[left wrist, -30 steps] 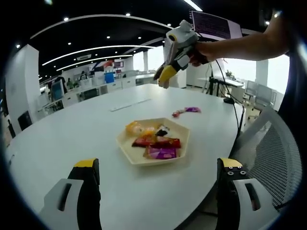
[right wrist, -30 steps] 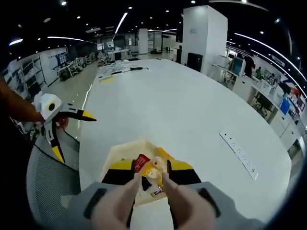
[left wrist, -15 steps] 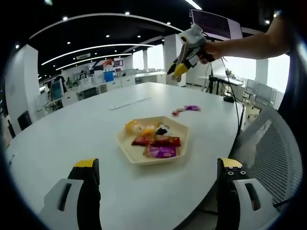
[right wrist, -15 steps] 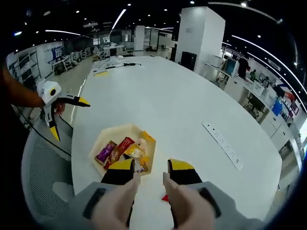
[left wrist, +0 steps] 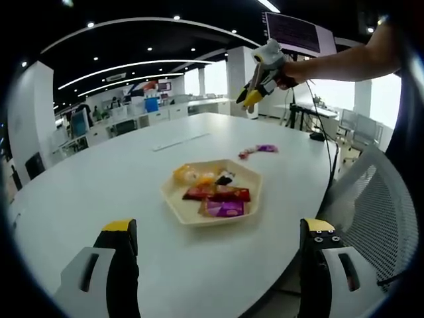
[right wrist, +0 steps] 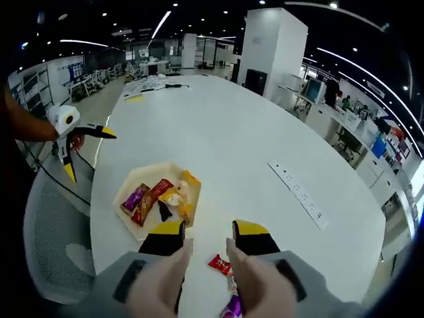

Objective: Place the target food into the container with the food tongs after gripping and lifting it, then release it inside without dropping or visibly crushing the food.

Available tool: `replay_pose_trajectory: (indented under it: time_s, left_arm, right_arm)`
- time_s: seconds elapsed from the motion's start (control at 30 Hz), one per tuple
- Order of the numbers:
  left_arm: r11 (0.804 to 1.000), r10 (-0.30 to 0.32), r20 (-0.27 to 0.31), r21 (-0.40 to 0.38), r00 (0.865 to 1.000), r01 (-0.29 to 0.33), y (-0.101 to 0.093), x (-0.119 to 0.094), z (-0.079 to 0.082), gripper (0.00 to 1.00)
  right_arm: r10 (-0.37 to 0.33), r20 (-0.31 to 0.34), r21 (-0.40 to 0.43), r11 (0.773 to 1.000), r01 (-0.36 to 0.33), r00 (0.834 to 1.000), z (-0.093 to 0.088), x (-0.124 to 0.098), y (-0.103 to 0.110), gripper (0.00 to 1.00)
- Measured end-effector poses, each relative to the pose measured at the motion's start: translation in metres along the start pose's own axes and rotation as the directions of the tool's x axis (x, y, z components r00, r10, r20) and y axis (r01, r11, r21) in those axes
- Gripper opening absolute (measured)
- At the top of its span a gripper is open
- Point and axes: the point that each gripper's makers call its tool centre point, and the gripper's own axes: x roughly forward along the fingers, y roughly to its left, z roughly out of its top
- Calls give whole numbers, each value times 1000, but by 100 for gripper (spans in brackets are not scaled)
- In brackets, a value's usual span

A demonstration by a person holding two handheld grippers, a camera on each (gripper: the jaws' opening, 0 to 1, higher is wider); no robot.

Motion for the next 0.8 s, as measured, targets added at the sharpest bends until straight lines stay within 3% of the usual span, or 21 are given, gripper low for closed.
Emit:
replay_pose_trajectory:
  time_s: [0.43,0.8]
  left_arm:
    - [1000,-5,-17,3,1000,5,-1,2,-2,99]
    - [1000,0,-24,2,1000,1,1,2,-4,99]
  right_arm:
    - [-18,-16,30,999,18,1000,-35,-2,-15,28]
    - [-72,-44,94,993,76,996,-77,-16,-37,28]
